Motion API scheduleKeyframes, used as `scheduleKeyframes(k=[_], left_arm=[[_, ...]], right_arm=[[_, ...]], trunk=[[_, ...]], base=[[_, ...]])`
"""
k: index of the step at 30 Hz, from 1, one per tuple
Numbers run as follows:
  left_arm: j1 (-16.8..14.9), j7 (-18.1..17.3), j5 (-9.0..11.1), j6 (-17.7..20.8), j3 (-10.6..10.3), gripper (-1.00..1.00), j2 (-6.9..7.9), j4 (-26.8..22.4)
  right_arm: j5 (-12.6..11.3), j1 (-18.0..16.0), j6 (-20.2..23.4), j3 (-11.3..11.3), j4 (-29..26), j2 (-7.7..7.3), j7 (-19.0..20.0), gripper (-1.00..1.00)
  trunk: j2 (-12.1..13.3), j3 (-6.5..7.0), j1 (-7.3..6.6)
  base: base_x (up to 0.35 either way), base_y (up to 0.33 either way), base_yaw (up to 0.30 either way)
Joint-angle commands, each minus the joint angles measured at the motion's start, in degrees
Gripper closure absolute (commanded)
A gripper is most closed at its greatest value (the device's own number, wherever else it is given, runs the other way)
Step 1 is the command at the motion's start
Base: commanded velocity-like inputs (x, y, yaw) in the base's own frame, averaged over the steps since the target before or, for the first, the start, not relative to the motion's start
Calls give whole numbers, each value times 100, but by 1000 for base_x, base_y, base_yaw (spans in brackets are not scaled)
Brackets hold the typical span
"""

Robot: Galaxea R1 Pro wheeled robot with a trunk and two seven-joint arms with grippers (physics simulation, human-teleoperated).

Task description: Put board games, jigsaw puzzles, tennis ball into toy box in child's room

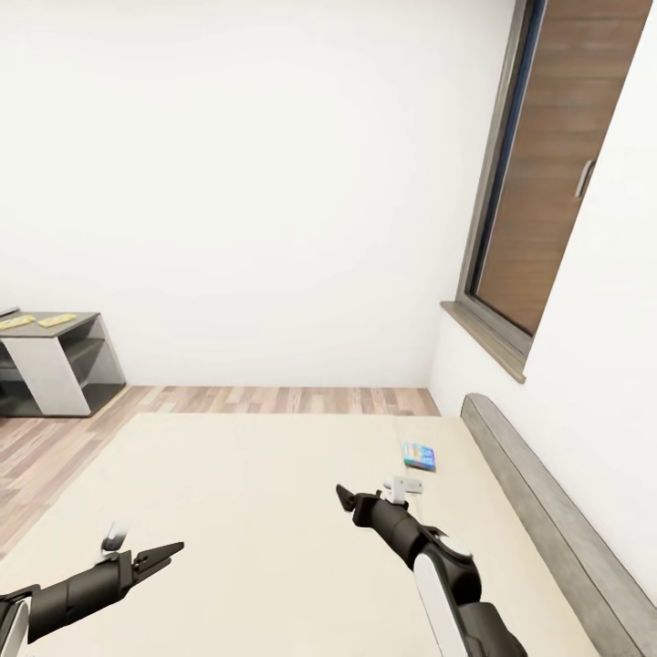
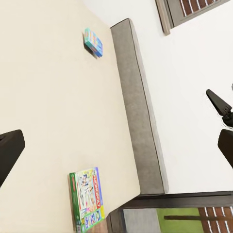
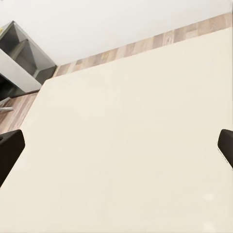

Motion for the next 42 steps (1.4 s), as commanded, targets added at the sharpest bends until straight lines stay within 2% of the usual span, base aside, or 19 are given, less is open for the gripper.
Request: scheduleKeyframes(k=[1,7,10,11,20,26,32,35,42], left_arm=[[-5,-26,2,57,3,-100,3,-4],[-5,-54,7,52,4,-100,25,-70],[-5,-71,20,76,15,-100,49,-99],[-5,-78,26,107,27,-100,103,-165],[-5,-75,33,121,32,-100,137,-220],[-5,-76,27,146,10,-100,157,-252],[-9,-67,-8,418,-23,-100,237,-495],[-14,-59,-13,518,-85,-100,336,-544],[-35,-42,-15,577,-426,-100,371,-565]], right_arm=[[-9,-50,45,-9,12,3,-20,-100],[-11,-185,405,-14,84,3,-221,-100],[-9,-278,712,-39,95,3,-334,-100],[-16,-364,868,-65,137,3,-382,-100],[-10,-433,956,-82,242,3,-393,-100],[14,-558,1168,-82,322,3,-441,-100],[-4,-724,1437,-84,504,3,-794,-100],[-12,-833,1557,-84,692,3,-972,-100],[-16,-1055,1621,-213,1111,3,-1103,-100]], trunk=[[-14,-24,4],[-14,-80,4],[-14,-108,4],[-14,-118,4],[-14,-203,4],[-14,-257,4],[-14,-309,4],[-14,-334,4],[-14,-394,4]], base=[[0,0,0],[0,0,0],[0,0,0],[0,0,0],[0,0,0],[0,0,0],[0,0,0],[0,0,0],[0,0,0]])
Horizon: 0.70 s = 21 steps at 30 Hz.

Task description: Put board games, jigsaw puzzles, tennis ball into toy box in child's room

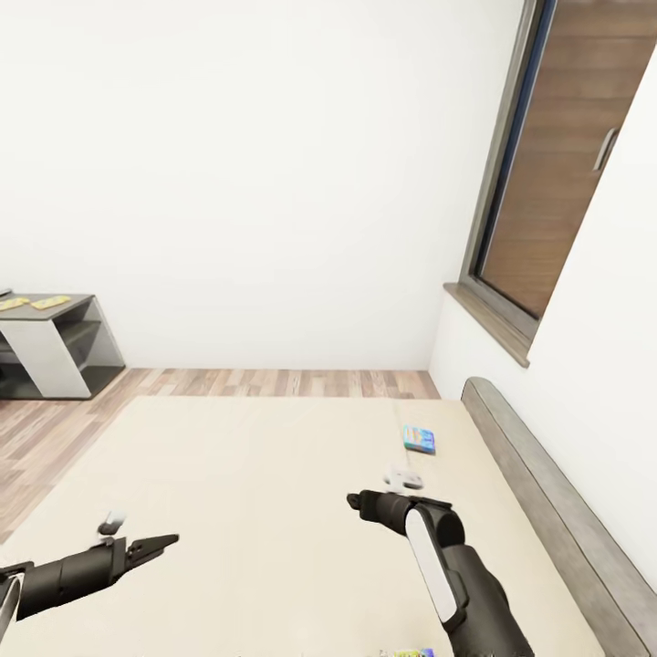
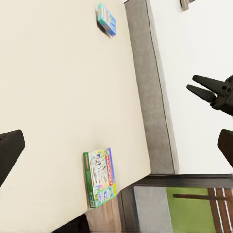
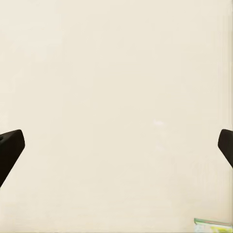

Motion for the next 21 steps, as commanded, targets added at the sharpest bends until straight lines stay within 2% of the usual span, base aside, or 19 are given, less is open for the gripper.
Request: scheduleKeyframes(k=[1,6,9,15,21], left_arm=[[-7,-19,3,67,-89,-100,-7,-2],[-10,1,-4,79,-395,-100,-18,1],[-10,6,-1,81,-482,-100,-17,-1],[-10,0,-2,79,-520,-100,-4,3],[-10,-2,7,79,-524,-100,-4,4]], right_arm=[[-63,-41,31,-57,78,0,-67,-100],[-68,-152,54,-279,388,0,-75,-100],[-65,-216,215,-395,496,0,-76,-100],[-60,-235,446,-787,560,0,-70,-100],[-48,-121,458,-871,564,0,-65,-100]], trunk=[[-14,-22,3],[-14,-65,3],[-14,-90,3],[-14,-142,3],[-14,-193,3]], base=[[0,0,0],[0,0,0],[0,0,0],[0,0,0],[0,0,0]])
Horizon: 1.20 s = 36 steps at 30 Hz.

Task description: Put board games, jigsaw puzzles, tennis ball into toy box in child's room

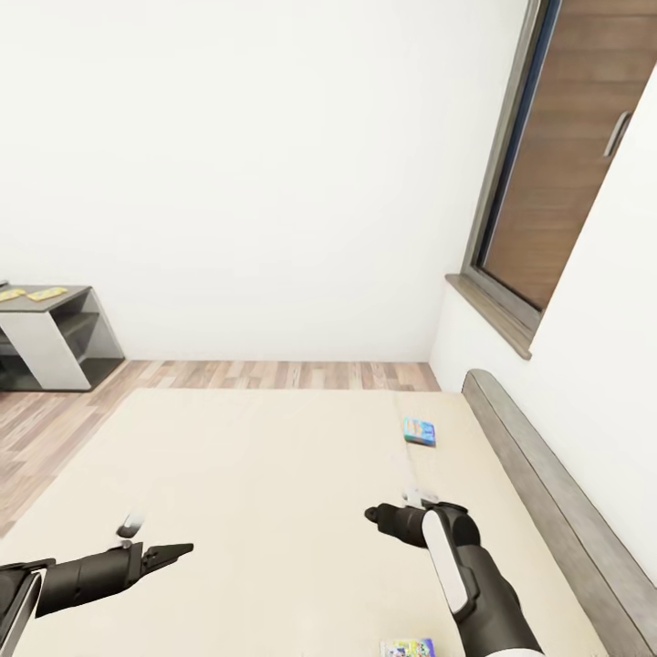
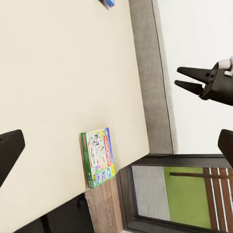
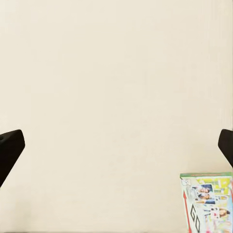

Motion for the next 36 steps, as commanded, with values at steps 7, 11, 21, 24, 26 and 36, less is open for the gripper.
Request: scheduleKeyframes(k=[7,11,21,24,26,36], left_arm=[[-5,-24,2,60,-2,-100,-5,-1],[-5,-24,2,60,-4,-100,-12,-1],[-5,-32,-1,49,0,-100,0,-1],[-5,-27,-5,50,-4,-100,-8,-1],[-5,-26,-10,51,-5,-100,1,-1],[-5,-13,-6,48,-7,-100,-18,-1]], right_arm=[[-28,168,-16,-14,3,5,-63,-100],[-13,178,-33,-8,11,5,-72,-100],[-1,296,-954,-22,931,-31,-75,-100],[-23,324,-1188,-21,1285,-165,-66,-100],[-34,331,-1248,-17,1376,-206,-63,-100],[-40,339,-1588,-21,1670,-242,-67,-100]], trunk=[[-13,-73,3],[-13,-107,3],[-13,-192,3],[-13,-219,3],[-13,-238,3],[-13,-332,3]], base=[[0,0,0],[0,0,0],[0,0,0],[0,0,0],[0,0,0],[0,0,0]])
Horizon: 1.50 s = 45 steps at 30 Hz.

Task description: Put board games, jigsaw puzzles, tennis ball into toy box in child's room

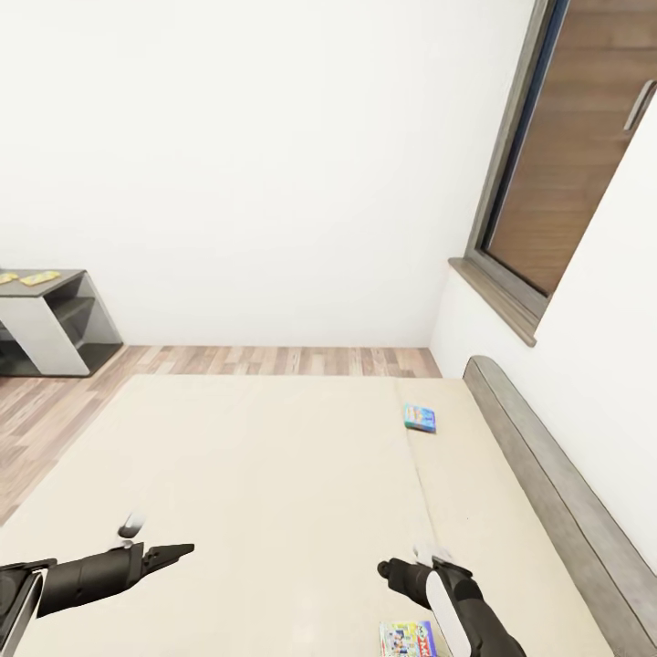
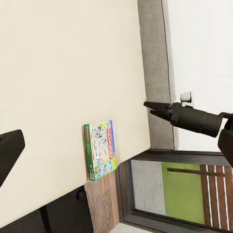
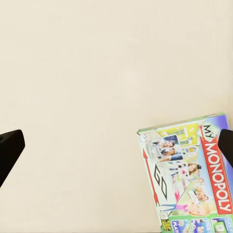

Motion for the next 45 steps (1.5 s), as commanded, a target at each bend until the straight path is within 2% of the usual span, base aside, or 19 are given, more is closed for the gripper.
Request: scheduleKeyframes(k=[1,10,26,38,42,45], left_arm=[[-4,-18,0,58,0,-100,-2,-1],[-4,-15,0,54,-5,-100,1,-1],[-4,-14,2,42,-5,-100,-7,-1],[-4,-9,6,36,-5,-100,-16,-1],[-4,-9,6,31,-5,-100,-16,-1],[-4,-4,2,29,-5,-100,-16,-1]], right_arm=[[-48,-3,-3,-6,27,6,-46,-100],[-29,-3,-56,-11,151,8,-47,-100],[-21,-5,-335,-21,811,-11,-51,-100],[-32,-2,-562,-22,938,-112,-51,-100],[-38,-65,-524,-27,912,-226,-39,-100],[-68,-183,-440,-35,884,-474,-16,-100]], trunk=[[-13,-22,3],[-13,-106,3],[-13,-257,3],[-13,-371,3],[-13,-408,3],[-13,-437,3]], base=[[0,0,0],[0,0,0],[0,0,0],[0,0,0],[0,0,0],[0,0,0]])
